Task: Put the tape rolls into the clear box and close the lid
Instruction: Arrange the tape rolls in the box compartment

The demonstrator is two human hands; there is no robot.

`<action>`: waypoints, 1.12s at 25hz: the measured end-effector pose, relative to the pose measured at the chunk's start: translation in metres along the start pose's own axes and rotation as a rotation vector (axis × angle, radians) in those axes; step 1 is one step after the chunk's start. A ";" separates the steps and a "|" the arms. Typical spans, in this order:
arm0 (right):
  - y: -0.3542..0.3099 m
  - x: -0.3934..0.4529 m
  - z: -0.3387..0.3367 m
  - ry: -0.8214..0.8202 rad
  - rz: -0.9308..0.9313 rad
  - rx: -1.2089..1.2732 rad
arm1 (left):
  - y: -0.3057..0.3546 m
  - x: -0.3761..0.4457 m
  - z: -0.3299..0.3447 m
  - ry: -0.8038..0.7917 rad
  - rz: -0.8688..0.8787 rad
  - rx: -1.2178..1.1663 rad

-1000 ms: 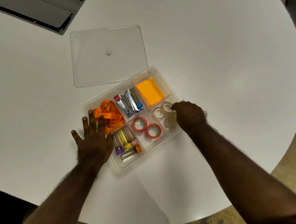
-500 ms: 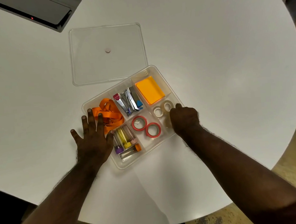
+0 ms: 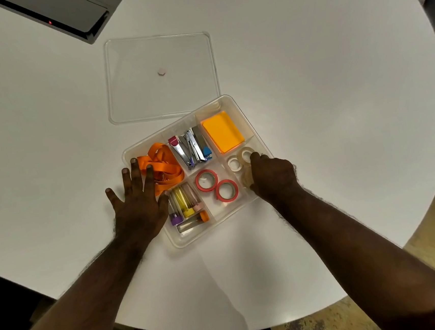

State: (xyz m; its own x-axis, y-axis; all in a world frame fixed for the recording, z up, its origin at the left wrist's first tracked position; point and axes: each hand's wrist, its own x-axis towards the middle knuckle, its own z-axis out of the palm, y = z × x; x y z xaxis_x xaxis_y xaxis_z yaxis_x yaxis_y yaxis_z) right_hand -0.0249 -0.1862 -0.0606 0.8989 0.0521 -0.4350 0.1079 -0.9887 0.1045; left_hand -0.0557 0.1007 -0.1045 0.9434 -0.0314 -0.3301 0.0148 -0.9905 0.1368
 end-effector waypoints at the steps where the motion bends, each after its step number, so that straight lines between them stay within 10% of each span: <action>1: 0.001 0.000 0.001 0.001 0.004 0.008 | 0.000 0.000 0.000 -0.001 -0.001 -0.001; 28: 0.006 0.023 0.002 -0.208 0.025 0.076 | 0.000 0.003 0.000 -0.013 -0.009 -0.029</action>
State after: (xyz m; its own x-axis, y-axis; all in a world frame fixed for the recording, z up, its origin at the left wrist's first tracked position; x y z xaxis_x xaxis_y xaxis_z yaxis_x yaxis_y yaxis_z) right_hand -0.0044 -0.1909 -0.0722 0.7928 0.0050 -0.6094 0.0474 -0.9974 0.0535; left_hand -0.0527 0.1008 -0.1056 0.9388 -0.0243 -0.3437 0.0333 -0.9864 0.1608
